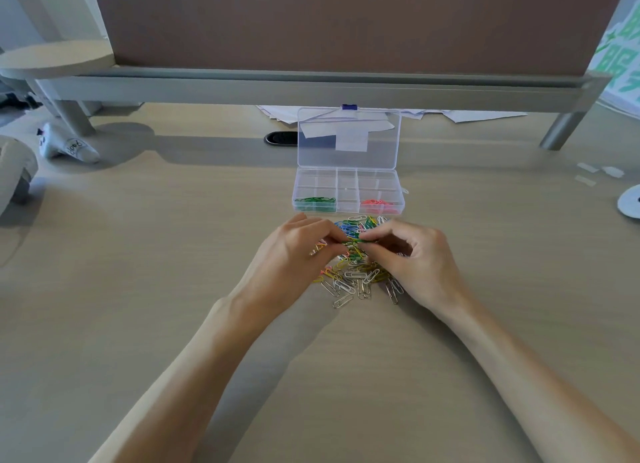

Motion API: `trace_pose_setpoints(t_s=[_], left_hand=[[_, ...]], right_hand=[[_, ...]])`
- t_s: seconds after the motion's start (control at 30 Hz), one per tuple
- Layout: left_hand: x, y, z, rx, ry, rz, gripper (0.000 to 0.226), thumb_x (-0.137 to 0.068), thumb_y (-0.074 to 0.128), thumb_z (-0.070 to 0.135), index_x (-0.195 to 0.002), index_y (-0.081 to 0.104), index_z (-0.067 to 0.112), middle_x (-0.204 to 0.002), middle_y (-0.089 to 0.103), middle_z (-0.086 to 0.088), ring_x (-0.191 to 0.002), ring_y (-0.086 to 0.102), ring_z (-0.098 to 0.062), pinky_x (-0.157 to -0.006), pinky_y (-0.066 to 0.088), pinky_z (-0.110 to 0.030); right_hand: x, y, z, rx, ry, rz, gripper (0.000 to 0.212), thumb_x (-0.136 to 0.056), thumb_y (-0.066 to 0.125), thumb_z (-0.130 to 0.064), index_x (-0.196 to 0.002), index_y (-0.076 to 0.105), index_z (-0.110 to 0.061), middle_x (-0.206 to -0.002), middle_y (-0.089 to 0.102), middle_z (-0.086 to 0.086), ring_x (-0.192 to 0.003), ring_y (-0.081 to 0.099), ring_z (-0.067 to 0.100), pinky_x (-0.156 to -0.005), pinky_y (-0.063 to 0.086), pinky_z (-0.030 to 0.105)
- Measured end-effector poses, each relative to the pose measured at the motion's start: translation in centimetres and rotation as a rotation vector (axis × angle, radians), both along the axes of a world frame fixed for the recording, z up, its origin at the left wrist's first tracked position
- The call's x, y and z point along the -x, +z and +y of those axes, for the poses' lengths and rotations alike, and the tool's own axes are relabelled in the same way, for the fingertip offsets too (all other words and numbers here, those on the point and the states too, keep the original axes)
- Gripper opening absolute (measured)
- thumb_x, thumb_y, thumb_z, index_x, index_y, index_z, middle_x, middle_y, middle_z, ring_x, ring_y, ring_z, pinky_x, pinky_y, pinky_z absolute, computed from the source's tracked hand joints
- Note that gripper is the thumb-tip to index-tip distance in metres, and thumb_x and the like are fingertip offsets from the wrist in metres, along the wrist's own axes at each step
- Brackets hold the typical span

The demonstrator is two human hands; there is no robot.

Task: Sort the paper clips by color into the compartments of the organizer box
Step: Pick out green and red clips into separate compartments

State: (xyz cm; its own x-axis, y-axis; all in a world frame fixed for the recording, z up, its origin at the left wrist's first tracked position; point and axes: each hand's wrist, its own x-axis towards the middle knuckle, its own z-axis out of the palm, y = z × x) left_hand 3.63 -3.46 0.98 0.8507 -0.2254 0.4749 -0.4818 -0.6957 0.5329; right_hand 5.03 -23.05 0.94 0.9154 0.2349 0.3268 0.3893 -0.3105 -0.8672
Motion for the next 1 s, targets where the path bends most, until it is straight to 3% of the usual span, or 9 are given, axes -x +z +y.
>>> trace_pose_setpoints(t_s=[0.17,0.23,0.37,0.5,0.63,0.77,1.0], left_hand=[[0.0,-0.2,-1.0,0.096,0.072,0.078,0.01,-0.082,0.074,0.024,-0.091,0.074,0.026,-0.07,0.058,0.025,-0.076,0.05,0.005,-0.068,0.034,-0.008],[0.2,-0.1,-1.3,0.137,0.105,0.119,0.009,-0.081,0.074,0.026,-0.089,0.074,0.029,-0.067,0.057,0.028,-0.074,0.051,0.004,-0.066,0.038,-0.011],[0.3,-0.1,-1.4,0.122,0.152,0.154,0.006,-0.082,0.073,0.031,-0.086,0.074,0.034,-0.066,0.053,0.018,-0.07,0.05,0.001,-0.065,0.041,-0.022],[0.4,0.0,-1.6,0.2,0.142,0.186,0.005,-0.082,0.073,0.024,-0.084,0.074,0.029,-0.066,0.059,0.028,-0.069,0.049,0.004,-0.065,0.044,-0.024],[0.5,0.4,-2.1,0.345,0.127,0.264,0.008,-0.081,0.075,0.016,-0.085,0.075,0.023,-0.068,0.065,0.015,-0.061,0.053,0.005,-0.062,0.043,-0.014],[0.6,0.6,-2.3,0.374,0.127,0.274,0.009,-0.08,0.075,0.012,-0.08,0.073,0.021,-0.058,0.061,0.023,-0.055,0.052,0.005,-0.057,0.039,-0.007],[-2.1,1.8,-0.5,0.36,0.249,0.236,0.006,-0.079,0.075,0.021,-0.078,0.073,0.026,-0.069,0.069,0.015,-0.062,0.054,-0.001,-0.059,0.041,-0.014]], right_hand=[[0.1,0.1,0.1,-0.001,0.007,-0.003,0.023,-0.081,0.074,-0.007,-0.086,0.073,-0.03,-0.075,0.071,-0.011,-0.065,0.065,0.005,-0.062,0.055,0.026],[0.1,0.1,0.0,0.006,0.005,-0.011,0.024,-0.08,0.075,-0.007,-0.086,0.074,-0.03,-0.077,0.072,-0.012,-0.067,0.065,0.004,-0.064,0.054,0.023],[0.0,-0.1,-0.1,0.006,0.009,-0.023,0.025,-0.079,0.076,-0.005,-0.091,0.075,-0.027,-0.082,0.073,-0.017,-0.075,0.068,-0.002,-0.069,0.049,0.014],[0.1,-0.1,0.1,0.036,0.004,-0.055,0.031,-0.08,0.075,-0.004,-0.097,0.073,-0.029,-0.086,0.07,-0.023,-0.083,0.068,-0.005,-0.075,0.05,0.011],[0.1,-0.1,0.0,0.027,0.008,-0.035,0.029,-0.08,0.074,-0.005,-0.099,0.073,-0.027,-0.089,0.071,-0.021,-0.088,0.068,-0.005,-0.079,0.052,0.013],[0.0,-0.1,-0.1,-0.004,-0.012,0.018,0.022,-0.079,0.076,-0.008,-0.098,0.076,-0.019,-0.091,0.074,-0.011,-0.085,0.069,-0.003,-0.078,0.052,0.014],[0.0,0.2,-0.2,0.0,-0.104,0.003,0.022,-0.081,0.075,-0.01,-0.098,0.077,-0.024,-0.089,0.074,-0.016,-0.079,0.066,-0.002,-0.074,0.05,0.013]])
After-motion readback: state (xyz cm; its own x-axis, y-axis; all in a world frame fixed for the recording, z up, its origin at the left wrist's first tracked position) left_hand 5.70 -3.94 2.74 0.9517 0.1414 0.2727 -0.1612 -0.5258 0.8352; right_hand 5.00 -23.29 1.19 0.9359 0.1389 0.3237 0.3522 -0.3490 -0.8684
